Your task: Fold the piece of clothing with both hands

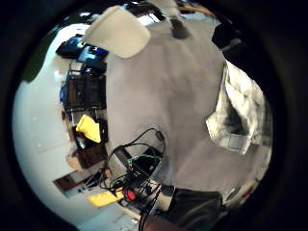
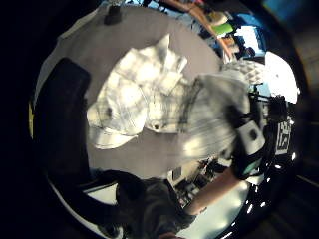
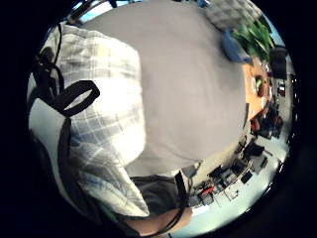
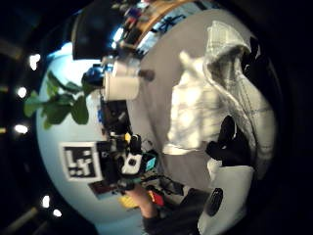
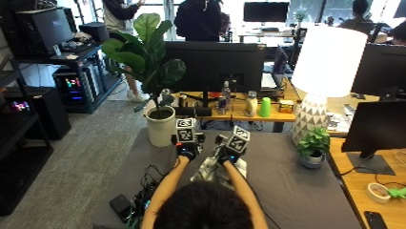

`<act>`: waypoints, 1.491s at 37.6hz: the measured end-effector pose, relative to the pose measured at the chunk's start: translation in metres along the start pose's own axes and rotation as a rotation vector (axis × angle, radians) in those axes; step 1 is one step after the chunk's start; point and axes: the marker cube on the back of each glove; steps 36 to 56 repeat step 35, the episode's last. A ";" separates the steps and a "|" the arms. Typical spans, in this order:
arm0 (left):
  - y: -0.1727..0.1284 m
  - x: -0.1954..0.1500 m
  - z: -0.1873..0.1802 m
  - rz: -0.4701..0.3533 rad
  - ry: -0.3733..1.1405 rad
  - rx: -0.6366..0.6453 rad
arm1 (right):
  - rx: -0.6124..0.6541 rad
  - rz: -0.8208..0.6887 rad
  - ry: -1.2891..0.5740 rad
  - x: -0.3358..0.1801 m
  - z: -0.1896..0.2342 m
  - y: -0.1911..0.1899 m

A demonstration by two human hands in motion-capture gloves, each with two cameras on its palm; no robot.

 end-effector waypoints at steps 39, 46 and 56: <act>0.007 -0.064 -0.009 -0.191 -0.066 0.061 | -0.067 -0.149 -0.349 -0.036 -0.003 0.067; 0.007 -0.064 -0.009 -0.191 -0.066 0.061 | -0.067 -0.149 -0.349 -0.036 -0.003 0.067; 0.007 -0.064 -0.009 -0.191 -0.066 0.061 | -0.067 -0.149 -0.349 -0.036 -0.003 0.067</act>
